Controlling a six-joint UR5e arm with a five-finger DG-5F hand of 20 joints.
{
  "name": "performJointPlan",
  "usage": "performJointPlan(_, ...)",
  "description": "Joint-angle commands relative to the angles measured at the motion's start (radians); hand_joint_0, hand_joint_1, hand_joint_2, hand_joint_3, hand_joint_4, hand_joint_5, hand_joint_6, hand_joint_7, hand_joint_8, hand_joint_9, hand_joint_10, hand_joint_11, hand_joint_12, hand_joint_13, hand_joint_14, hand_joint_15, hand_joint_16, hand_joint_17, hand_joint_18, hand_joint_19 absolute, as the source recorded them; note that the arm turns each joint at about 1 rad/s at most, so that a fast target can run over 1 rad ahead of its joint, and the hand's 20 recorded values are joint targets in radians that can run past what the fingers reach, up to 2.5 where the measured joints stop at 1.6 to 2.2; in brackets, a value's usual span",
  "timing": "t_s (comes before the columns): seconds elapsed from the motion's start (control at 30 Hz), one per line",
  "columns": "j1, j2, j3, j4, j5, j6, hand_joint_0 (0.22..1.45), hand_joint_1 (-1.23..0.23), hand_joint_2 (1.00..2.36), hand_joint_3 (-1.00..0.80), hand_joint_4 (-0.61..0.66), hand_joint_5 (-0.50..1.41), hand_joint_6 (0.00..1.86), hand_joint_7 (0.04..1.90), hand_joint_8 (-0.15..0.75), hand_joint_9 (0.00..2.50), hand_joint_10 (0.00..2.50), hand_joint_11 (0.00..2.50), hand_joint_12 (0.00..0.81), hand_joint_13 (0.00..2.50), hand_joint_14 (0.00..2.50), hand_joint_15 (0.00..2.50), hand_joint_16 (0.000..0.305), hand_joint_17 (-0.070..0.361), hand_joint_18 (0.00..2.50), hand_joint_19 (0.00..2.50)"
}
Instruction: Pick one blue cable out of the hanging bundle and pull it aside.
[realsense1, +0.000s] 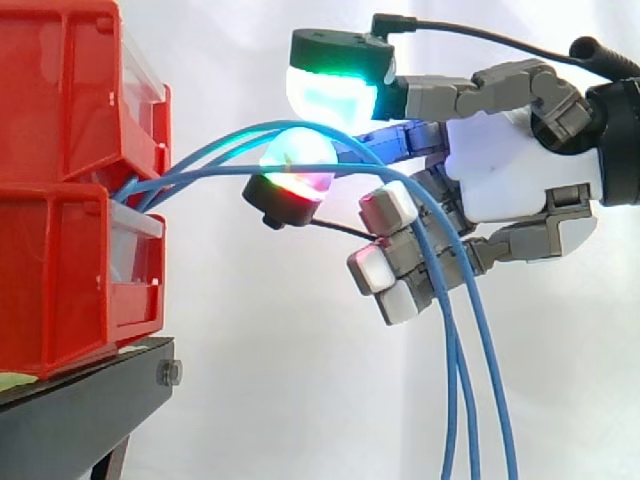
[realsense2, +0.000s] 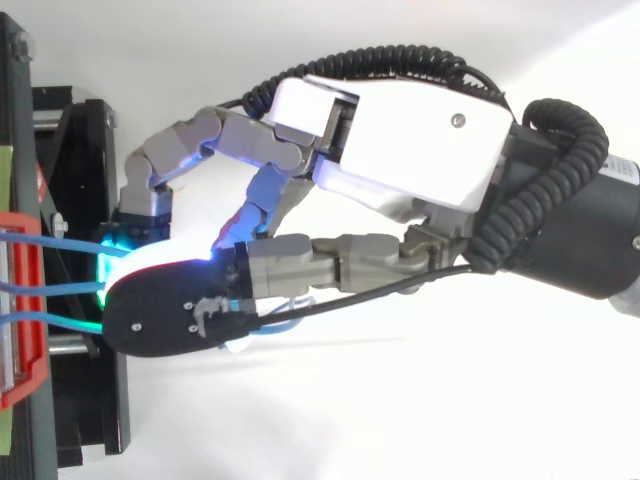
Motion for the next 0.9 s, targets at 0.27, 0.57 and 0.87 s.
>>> performJointPlan(0.27, 0.0, 0.001, 0.0, -0.002, 0.001, 0.0, 0.61, -0.81, 1.01, 0.0, -0.04, -0.08, 0.93, 0.97, 0.348, 1.38, 0.02, 0.75, 0.39, 1.17, 0.02, 0.56, 0.064, 0.144, 1.1, 0.49)
performJointPlan(0.57, 0.0, 0.001, 0.0, -0.004, 0.001, 0.0, 0.71, -0.89, 1.02, -0.24, -0.12, -0.12, 0.94, 1.0, 0.265, 1.25, 0.03, 0.79, 0.315, 0.99, 0.02, 0.58, 0.047, 0.107, 0.86, 0.52)
performJointPlan(0.87, 0.0, 0.001, 0.0, -0.004, 0.001, 0.0, 0.72, -0.93, 1.0, -0.5, -0.11, -0.11, 0.94, 1.0, 0.252, 1.24, 0.03, 0.77, 0.305, 0.95, 0.02, 0.56, 0.046, 0.104, 0.83, 0.49)
